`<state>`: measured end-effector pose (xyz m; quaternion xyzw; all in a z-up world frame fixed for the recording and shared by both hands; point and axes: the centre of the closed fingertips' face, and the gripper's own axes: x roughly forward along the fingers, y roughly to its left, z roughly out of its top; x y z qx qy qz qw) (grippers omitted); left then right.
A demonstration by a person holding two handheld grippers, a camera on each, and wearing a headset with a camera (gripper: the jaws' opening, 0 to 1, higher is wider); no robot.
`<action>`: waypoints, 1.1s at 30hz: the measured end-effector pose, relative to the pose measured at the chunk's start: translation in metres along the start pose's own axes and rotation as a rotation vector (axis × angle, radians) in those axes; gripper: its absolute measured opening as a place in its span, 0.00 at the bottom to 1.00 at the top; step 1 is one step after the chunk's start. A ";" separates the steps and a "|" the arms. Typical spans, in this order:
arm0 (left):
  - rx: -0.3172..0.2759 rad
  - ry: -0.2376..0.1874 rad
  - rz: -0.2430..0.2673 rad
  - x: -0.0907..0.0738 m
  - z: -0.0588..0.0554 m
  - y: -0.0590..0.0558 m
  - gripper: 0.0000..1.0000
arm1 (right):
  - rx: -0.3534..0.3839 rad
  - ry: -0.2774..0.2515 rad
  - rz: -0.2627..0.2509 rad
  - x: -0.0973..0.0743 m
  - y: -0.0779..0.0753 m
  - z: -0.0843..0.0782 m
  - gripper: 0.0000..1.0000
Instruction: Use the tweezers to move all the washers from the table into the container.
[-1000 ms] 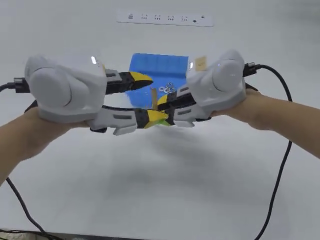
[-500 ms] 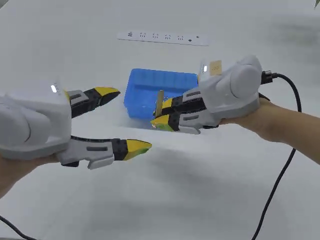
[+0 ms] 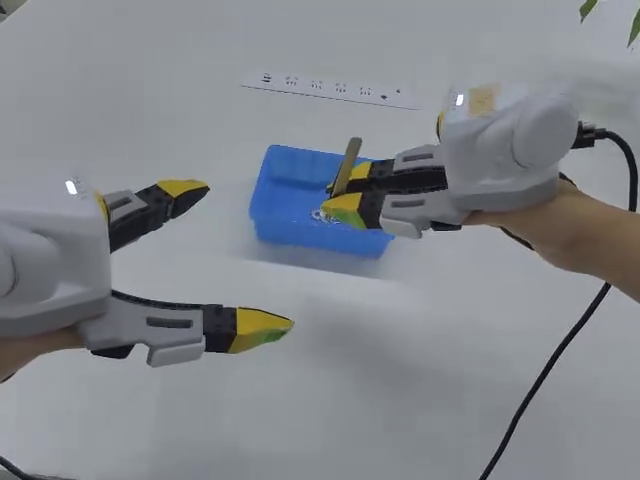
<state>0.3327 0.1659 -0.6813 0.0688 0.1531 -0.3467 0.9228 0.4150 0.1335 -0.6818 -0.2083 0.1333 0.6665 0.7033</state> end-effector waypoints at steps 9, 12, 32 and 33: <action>-0.020 0.003 0.061 -0.012 -0.015 0.013 1.00 | 0.088 0.015 -0.098 0.026 -0.046 -0.026 0.10; -0.024 0.021 0.066 -0.016 -0.021 0.016 1.00 | 0.109 0.037 -0.099 0.037 -0.051 -0.038 0.10; -0.045 0.044 0.071 -0.009 -0.023 0.024 1.00 | 0.142 0.111 -0.067 0.062 -0.052 -0.063 0.12; -0.044 0.043 0.070 -0.009 -0.023 0.024 1.00 | 0.143 0.110 -0.069 0.061 -0.053 -0.062 0.12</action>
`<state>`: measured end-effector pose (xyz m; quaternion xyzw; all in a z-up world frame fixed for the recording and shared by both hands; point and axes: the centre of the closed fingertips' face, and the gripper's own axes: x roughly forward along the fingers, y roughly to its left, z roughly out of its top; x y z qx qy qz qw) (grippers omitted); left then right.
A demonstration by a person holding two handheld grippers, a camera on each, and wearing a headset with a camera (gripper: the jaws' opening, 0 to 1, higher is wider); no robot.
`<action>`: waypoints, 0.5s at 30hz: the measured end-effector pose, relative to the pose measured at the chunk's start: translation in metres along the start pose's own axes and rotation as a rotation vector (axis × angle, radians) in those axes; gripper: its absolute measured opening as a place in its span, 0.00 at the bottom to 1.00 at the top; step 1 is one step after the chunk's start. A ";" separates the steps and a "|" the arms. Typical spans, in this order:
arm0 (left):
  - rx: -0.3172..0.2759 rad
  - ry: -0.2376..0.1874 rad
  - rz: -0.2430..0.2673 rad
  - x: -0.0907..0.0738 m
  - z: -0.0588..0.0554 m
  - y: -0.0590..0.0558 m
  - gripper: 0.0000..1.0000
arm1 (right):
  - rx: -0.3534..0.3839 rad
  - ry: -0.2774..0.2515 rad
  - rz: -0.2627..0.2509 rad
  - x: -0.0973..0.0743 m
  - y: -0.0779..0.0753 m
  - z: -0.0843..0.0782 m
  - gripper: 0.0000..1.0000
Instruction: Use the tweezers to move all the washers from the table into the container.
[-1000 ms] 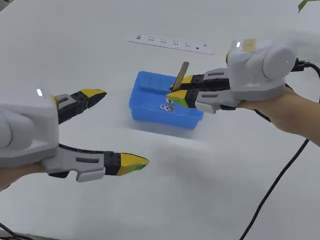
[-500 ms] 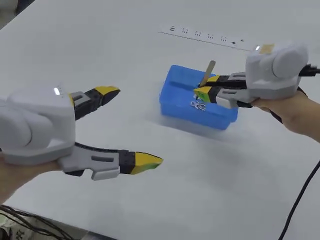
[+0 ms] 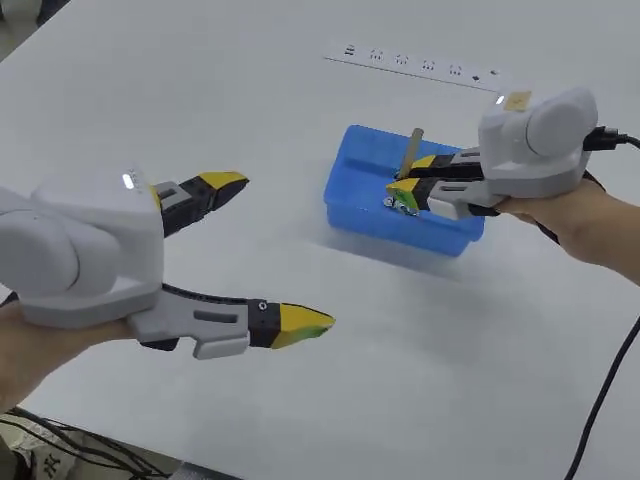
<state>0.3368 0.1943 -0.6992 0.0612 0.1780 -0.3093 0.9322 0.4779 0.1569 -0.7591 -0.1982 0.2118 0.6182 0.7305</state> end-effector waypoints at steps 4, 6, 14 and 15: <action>-0.004 -0.005 -0.001 0.001 0.001 -0.001 1.00 | -0.006 -0.003 -0.005 -0.006 -0.001 0.004 0.11; -0.011 -0.004 -0.004 0.001 0.002 -0.001 1.00 | -0.009 -0.003 -0.009 -0.009 0.000 0.006 0.11; -0.022 -0.036 -0.001 0.014 0.023 0.015 0.99 | -0.067 -0.005 -0.016 -0.017 0.005 0.017 0.09; -0.024 -0.045 -0.002 0.017 0.026 0.016 0.98 | -0.071 -0.005 -0.015 -0.018 0.006 0.018 0.09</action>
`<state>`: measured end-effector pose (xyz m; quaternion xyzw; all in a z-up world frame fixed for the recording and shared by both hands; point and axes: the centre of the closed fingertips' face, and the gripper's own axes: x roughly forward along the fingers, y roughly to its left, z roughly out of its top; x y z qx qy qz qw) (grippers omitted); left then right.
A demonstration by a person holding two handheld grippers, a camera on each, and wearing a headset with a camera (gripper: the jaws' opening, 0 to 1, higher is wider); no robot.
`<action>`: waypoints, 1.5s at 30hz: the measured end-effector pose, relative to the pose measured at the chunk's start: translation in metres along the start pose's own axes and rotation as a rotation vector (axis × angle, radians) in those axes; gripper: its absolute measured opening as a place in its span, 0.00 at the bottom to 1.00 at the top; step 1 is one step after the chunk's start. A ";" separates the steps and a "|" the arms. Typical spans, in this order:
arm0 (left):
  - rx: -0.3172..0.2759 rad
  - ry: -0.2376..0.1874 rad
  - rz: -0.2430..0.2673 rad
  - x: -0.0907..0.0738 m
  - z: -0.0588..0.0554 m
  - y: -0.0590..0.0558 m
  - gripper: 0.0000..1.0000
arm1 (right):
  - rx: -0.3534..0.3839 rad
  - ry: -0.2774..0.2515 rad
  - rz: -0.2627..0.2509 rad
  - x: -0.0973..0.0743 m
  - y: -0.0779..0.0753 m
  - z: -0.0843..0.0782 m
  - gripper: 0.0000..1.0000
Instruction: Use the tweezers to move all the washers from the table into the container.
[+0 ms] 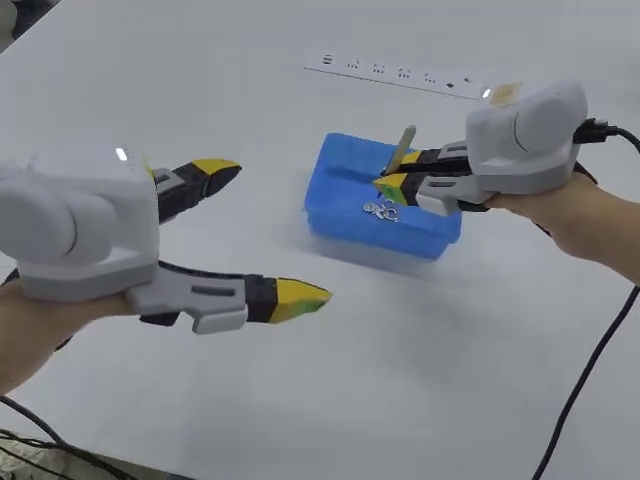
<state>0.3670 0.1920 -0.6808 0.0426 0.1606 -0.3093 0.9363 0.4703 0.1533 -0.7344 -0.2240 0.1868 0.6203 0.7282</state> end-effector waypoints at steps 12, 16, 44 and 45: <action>0.092 -0.040 -0.123 0.062 0.044 0.002 0.82 | -0.044 0.007 0.015 -0.007 0.007 0.008 0.08; 0.130 -0.040 -0.179 0.081 0.054 -0.004 0.69 | -0.058 0.022 0.018 -0.009 0.008 0.006 0.07; 0.444 0.032 -0.396 0.086 0.059 -0.028 0.08 | -0.216 0.048 0.076 -0.016 0.031 0.017 0.08; 0.451 0.030 -0.397 0.083 0.060 -0.028 0.08 | -0.222 0.047 0.076 -0.018 0.031 0.019 0.08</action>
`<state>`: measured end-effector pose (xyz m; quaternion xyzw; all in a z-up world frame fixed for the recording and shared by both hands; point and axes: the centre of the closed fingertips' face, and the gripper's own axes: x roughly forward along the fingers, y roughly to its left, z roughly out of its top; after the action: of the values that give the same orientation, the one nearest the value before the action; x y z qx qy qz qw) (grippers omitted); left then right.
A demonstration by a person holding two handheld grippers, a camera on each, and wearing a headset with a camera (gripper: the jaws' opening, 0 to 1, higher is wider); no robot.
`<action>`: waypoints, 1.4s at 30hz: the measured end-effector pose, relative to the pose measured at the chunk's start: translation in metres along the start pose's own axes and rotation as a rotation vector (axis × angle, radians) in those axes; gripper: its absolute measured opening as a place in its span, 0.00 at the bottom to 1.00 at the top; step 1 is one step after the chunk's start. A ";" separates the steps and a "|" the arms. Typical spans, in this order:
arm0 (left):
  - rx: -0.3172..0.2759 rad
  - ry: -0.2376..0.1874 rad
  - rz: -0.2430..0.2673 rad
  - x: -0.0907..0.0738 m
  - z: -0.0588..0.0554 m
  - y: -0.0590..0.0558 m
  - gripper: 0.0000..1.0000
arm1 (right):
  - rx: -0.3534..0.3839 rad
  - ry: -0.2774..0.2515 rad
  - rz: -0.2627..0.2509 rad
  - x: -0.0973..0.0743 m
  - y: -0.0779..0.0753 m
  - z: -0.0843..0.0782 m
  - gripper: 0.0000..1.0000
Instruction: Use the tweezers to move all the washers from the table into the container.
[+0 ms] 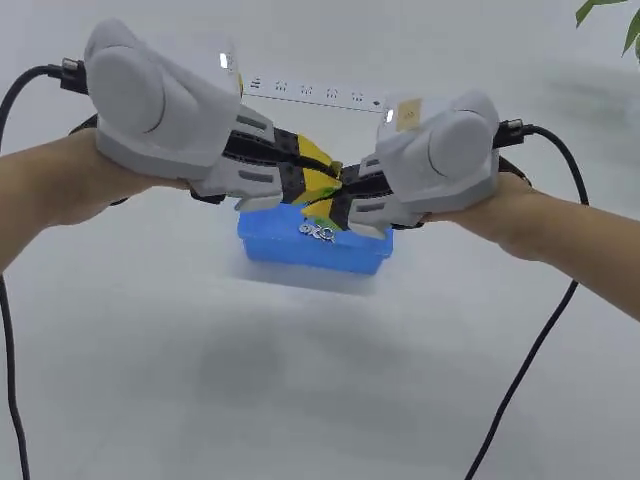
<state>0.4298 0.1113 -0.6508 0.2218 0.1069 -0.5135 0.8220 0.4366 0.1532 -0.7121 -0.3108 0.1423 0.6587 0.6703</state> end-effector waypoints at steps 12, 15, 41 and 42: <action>0.008 -0.118 -0.035 -0.035 0.019 -0.025 0.06 | -0.039 -0.039 0.040 -0.033 0.031 0.020 0.08; -0.014 -0.132 -0.054 -0.038 0.018 -0.036 0.06 | -0.041 -0.031 0.058 -0.038 0.042 0.018 0.08; -0.094 0.036 -0.078 -0.018 -0.061 -0.074 0.06 | -0.070 0.102 0.153 -0.027 0.080 -0.024 0.08; -0.096 0.039 -0.082 -0.016 -0.065 -0.075 0.05 | -0.072 0.109 0.156 -0.026 0.080 -0.027 0.08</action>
<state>0.3597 0.1266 -0.7204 0.1877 0.1566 -0.5365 0.8077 0.3623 0.1110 -0.7356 -0.3580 0.1786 0.6957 0.5966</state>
